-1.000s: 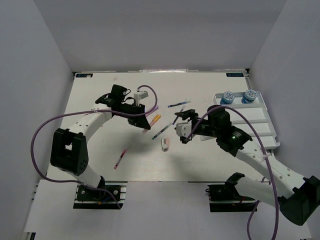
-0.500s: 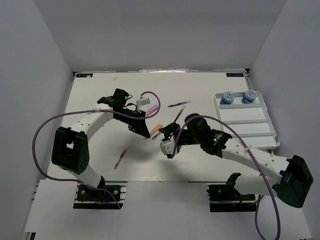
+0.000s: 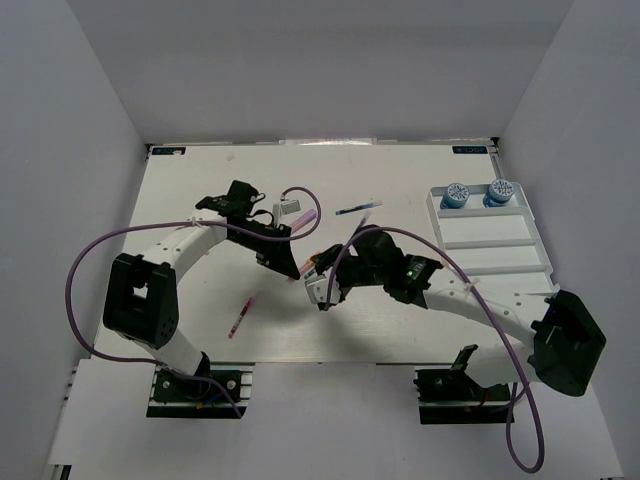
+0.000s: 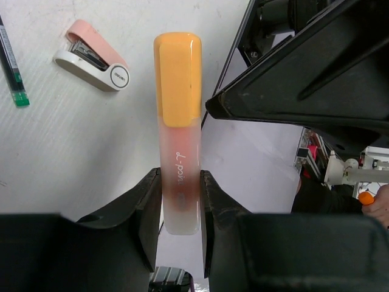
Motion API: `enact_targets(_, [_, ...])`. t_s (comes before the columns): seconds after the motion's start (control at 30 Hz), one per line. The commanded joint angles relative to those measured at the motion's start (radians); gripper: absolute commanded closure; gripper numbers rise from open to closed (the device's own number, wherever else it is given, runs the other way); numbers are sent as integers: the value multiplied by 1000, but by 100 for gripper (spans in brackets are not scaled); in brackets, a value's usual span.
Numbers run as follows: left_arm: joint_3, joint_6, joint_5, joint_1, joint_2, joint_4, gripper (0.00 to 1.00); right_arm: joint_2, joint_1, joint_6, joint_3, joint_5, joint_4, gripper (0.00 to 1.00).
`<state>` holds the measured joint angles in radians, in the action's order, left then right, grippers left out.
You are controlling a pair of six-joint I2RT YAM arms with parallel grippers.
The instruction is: Sort the stationery into containers
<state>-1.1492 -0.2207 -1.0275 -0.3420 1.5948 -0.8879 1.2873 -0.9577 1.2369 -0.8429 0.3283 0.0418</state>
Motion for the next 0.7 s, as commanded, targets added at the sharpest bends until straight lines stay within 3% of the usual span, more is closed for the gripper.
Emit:
enact_targets(0.0, [16,-12,-16,-5,-49,15,100,10,-7,-7,-51,-20,-71,46])
enact_targets(0.67, [16,-12,-49,-14,-19,15,100,132,-16,90,-97,3,-54,54])
